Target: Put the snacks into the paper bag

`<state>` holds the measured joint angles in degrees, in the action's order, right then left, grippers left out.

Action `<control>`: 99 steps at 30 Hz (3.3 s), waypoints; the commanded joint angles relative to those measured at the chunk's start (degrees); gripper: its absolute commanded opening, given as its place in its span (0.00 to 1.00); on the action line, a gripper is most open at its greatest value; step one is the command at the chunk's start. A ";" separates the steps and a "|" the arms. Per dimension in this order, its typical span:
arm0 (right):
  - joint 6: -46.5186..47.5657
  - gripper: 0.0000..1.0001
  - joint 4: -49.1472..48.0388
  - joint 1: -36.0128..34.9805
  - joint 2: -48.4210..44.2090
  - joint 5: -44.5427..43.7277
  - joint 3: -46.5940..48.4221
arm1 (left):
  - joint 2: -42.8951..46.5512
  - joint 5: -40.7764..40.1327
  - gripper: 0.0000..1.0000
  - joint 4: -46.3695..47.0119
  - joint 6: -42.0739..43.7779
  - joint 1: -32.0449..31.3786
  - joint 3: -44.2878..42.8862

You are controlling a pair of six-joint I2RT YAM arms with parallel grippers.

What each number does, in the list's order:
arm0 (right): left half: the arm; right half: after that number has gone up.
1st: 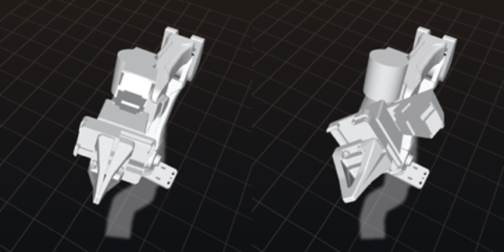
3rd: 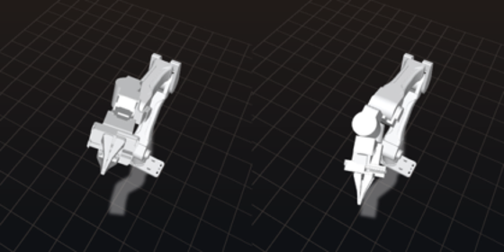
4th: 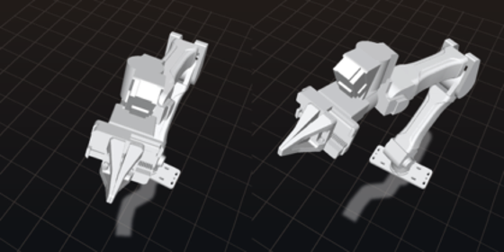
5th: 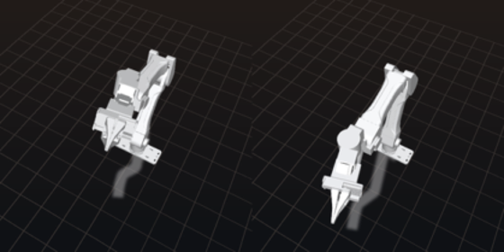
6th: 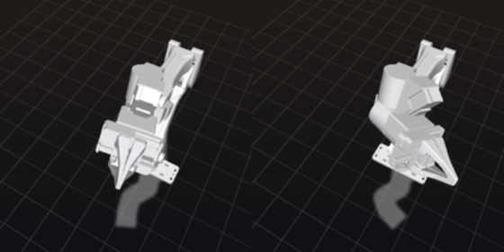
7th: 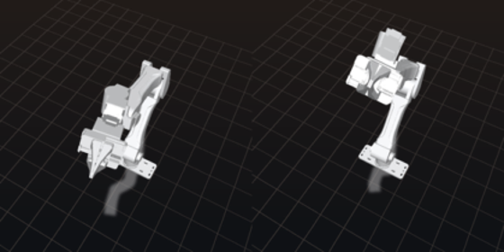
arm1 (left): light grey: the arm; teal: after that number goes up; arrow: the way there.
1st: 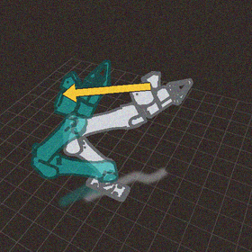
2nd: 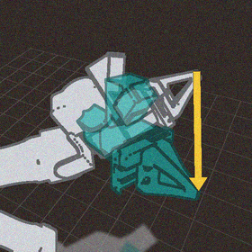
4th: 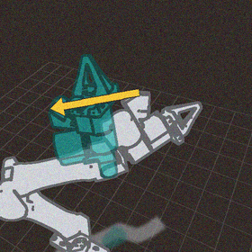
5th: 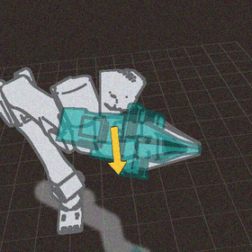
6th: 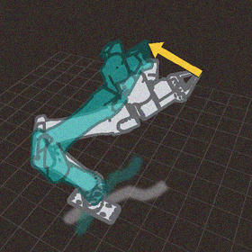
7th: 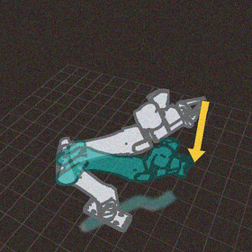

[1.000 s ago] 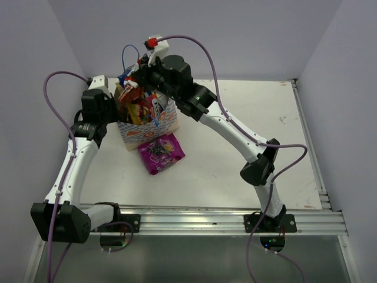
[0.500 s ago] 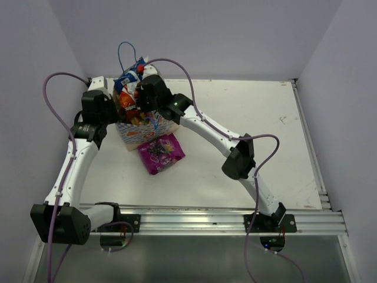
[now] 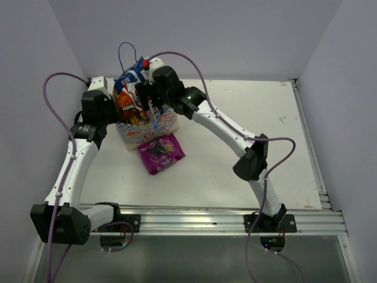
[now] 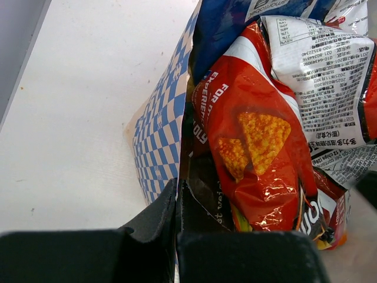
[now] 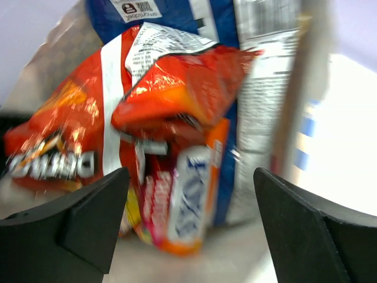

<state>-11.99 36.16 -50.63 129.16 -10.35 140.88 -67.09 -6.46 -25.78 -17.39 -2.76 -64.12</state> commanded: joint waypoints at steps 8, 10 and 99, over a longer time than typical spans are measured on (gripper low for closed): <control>18.67 0.99 -1.79 0.09 -34.67 -4.16 -39.93 | -0.23 -2.51 0.00 4.16 0.69 -0.14 -1.09; 17.01 0.99 -2.41 0.01 -37.65 -0.05 -51.86 | -1.02 -2.42 0.00 4.07 0.69 -0.14 -1.62; 7.86 0.05 10.68 0.36 4.51 6.65 4.23 | 0.21 -2.51 0.00 2.23 1.39 -0.22 -1.01</control>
<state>-6.87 36.56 -48.51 131.11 -7.68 146.87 -68.23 -8.95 -26.22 -16.88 -2.79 -64.58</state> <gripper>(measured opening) 0.056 0.007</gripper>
